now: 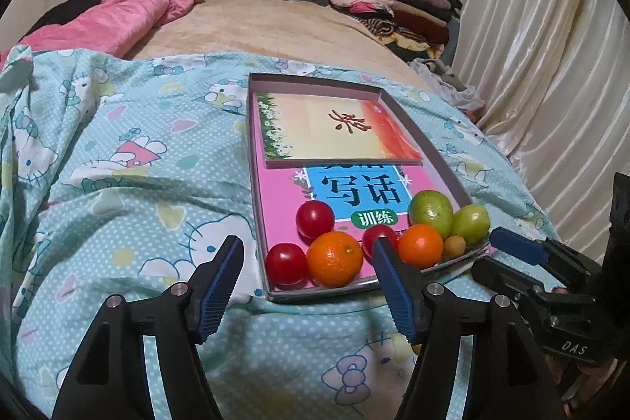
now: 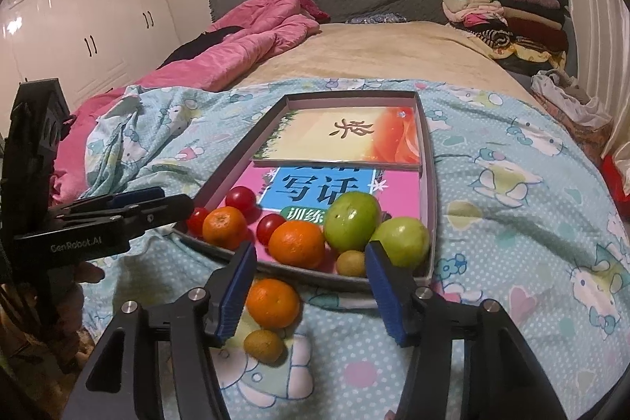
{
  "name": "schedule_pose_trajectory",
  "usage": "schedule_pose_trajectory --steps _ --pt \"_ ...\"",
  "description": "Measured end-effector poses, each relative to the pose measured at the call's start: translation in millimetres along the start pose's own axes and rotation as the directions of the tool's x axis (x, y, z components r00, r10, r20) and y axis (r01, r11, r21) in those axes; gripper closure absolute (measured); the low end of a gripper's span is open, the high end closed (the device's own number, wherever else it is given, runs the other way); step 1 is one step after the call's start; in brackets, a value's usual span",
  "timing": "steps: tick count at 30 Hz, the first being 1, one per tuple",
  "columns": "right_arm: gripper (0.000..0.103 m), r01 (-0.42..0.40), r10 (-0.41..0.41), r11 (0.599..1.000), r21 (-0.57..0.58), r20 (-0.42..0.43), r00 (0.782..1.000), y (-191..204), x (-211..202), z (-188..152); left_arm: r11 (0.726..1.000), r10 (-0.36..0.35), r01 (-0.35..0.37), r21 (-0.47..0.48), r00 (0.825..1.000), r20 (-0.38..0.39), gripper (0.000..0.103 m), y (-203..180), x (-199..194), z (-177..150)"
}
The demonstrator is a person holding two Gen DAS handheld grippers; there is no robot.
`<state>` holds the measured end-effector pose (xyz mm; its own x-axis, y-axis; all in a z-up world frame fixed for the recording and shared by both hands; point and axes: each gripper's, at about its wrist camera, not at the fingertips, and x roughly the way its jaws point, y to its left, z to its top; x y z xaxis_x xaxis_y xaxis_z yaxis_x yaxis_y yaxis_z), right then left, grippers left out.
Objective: Organize fruits
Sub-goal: 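Withdraw both open grippers toward the last tangerine and brown fruit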
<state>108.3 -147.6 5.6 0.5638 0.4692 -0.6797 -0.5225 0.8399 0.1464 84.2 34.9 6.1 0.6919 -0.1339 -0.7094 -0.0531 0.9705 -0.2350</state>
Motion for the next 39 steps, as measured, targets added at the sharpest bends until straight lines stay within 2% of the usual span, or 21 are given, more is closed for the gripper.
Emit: schedule_pose_trajectory --steps 14,24,31,35,39 --pt "0.045 -0.026 0.027 0.999 0.022 -0.055 0.998 12 -10 -14 0.998 -0.049 0.049 0.032 0.999 -0.023 0.031 -15 -5 -8" --pt "0.045 -0.002 0.004 1.000 0.014 -0.149 0.989 22 1 -25 0.993 -0.095 0.099 0.064 0.993 -0.073 0.031 -27 -1 -15" --pt "0.045 -0.036 0.038 0.999 0.013 -0.226 0.973 26 15 -35 0.985 -0.135 0.152 0.086 0.975 -0.174 0.031 -37 14 -24" --pt "0.055 -0.034 0.034 0.999 0.002 -0.258 0.966 27 23 -42 0.980 -0.164 0.184 0.081 0.965 -0.206 0.031 -40 19 -27" --pt "0.059 -0.046 0.045 0.999 -0.001 -0.262 0.964 28 26 -44 0.976 -0.183 0.206 0.075 0.955 -0.234 0.031 -43 26 -28"
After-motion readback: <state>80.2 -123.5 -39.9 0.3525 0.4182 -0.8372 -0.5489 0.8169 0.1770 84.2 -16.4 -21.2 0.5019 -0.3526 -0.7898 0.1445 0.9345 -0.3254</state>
